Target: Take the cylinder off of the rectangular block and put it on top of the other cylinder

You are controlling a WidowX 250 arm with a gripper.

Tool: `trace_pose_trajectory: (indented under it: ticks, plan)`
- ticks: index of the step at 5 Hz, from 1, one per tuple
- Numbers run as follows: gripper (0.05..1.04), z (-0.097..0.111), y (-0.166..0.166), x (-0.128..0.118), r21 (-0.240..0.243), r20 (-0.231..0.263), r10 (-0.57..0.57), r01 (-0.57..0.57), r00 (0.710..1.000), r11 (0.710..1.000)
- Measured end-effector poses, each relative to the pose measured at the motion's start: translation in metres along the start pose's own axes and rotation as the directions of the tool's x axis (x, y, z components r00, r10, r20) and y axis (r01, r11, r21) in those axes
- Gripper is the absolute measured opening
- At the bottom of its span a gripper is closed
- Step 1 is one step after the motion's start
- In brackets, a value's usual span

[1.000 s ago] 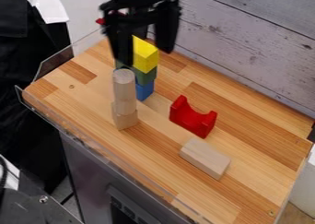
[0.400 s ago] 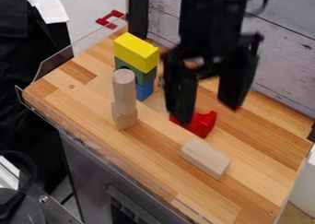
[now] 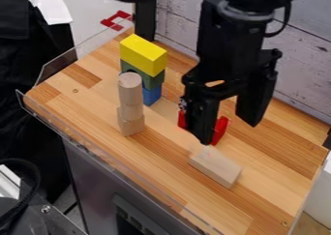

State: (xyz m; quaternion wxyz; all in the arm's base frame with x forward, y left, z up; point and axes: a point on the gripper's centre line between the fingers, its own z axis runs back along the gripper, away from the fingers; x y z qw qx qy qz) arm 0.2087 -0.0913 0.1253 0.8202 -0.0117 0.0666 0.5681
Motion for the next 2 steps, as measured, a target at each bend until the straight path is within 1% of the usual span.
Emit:
trace_pose_trajectory:
  ticks: [2]
  plan:
    - [0.999, -0.0004, 0.0003, 0.0, 0.002, 0.0, 0.003, -0.003, 1.0, 1.0]
